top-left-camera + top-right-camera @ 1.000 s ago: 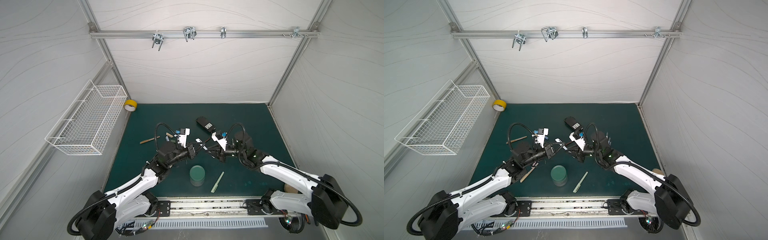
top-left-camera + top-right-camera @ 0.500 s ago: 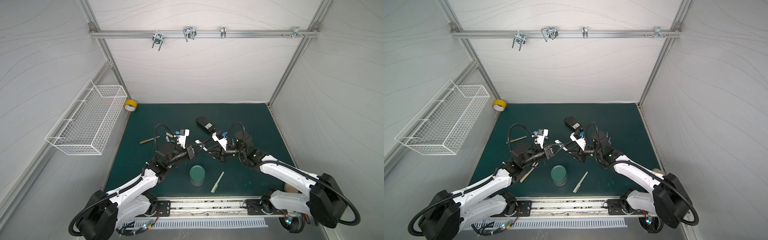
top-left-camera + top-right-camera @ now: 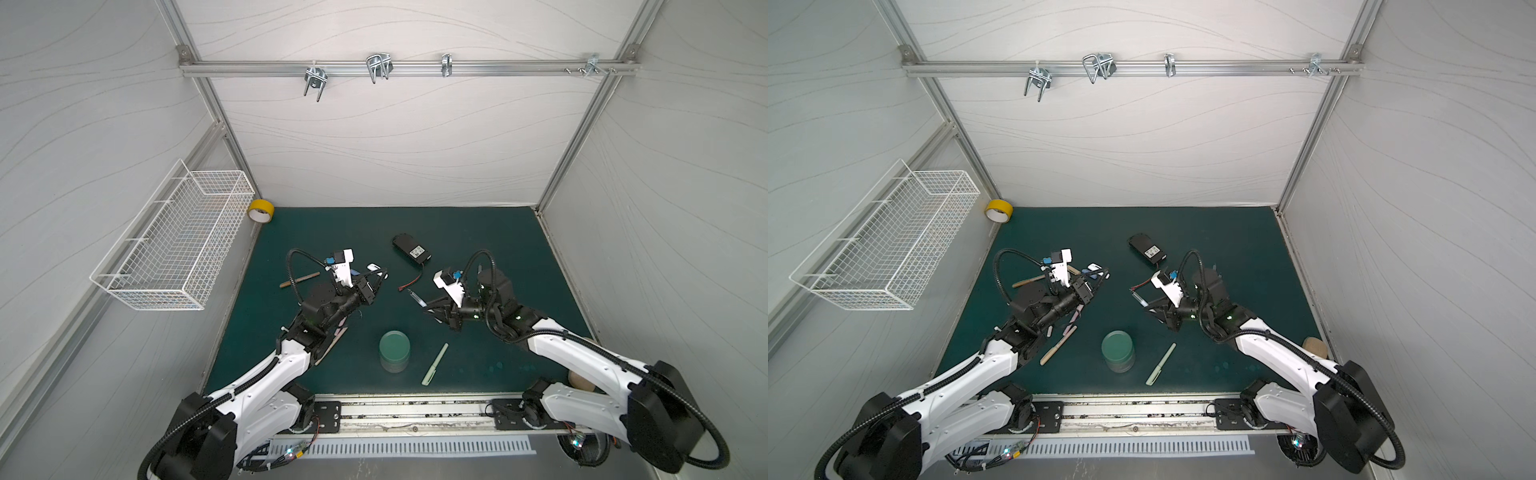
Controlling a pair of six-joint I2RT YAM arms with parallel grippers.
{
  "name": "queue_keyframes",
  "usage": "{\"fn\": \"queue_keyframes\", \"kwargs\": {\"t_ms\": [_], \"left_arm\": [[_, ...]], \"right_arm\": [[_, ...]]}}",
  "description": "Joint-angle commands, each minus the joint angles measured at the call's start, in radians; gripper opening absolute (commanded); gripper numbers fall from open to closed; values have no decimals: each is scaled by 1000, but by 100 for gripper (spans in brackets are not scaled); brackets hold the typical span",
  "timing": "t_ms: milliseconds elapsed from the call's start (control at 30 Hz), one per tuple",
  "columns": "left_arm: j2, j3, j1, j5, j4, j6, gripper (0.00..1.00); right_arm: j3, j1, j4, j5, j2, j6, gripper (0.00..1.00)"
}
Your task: Open the pen caps
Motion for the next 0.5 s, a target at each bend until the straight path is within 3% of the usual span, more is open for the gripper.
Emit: {"fn": "queue_keyframes", "kwargs": {"t_ms": [0, 100, 167, 333, 467], "left_arm": [[-22, 58, 5, -119, -143, 32, 0], [-18, 128, 5, -314, -420, 96, 0], [14, 165, 7, -399, -517, 125, 0], [175, 269, 16, -428, -654, 157, 0], [296, 320, 32, -383, -682, 194, 0]], "right_arm": [[-6, -11, 16, 5, -17, 35, 0], [7, -15, -50, 207, -26, 68, 0], [21, -31, -93, 325, -22, 97, 0], [22, -108, -170, 593, -29, 226, 0], [-6, -220, -195, 634, -36, 324, 0]]}}
